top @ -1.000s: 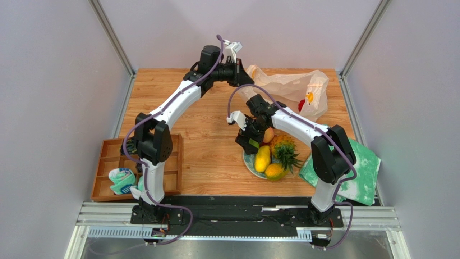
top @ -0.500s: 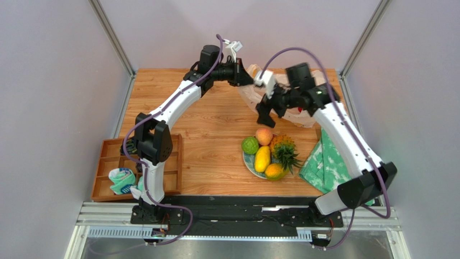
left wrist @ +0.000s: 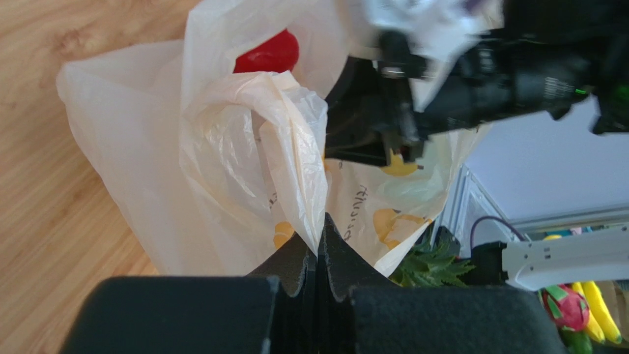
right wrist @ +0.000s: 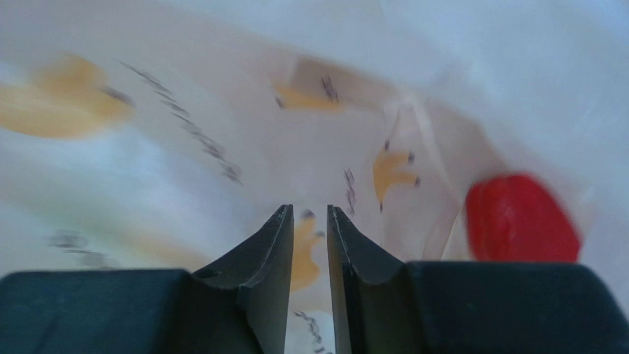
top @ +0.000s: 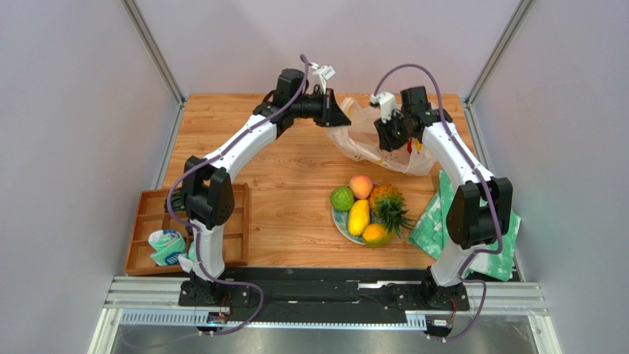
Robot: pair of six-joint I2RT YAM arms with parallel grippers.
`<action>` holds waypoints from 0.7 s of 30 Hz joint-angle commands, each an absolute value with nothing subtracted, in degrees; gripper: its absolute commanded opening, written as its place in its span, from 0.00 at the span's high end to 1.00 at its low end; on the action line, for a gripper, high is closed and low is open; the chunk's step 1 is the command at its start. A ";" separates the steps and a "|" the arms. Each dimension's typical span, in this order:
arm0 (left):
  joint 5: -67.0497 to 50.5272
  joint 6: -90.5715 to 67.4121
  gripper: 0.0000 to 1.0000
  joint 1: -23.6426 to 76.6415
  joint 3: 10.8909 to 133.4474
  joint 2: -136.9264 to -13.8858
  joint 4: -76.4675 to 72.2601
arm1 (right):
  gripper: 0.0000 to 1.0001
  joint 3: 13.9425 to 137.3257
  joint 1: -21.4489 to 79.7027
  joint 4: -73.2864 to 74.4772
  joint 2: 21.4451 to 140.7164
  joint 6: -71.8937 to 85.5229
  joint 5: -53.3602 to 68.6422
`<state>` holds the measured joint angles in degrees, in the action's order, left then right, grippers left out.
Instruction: Take the fake fruits out of the plastic bag
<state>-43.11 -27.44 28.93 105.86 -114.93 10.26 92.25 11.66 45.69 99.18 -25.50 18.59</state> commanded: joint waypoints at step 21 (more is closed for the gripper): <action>-37.62 -5.80 1.00 40.87 97.21 -102.66 18.37 | 0.46 85.16 2.81 42.72 103.09 -48.32 3.08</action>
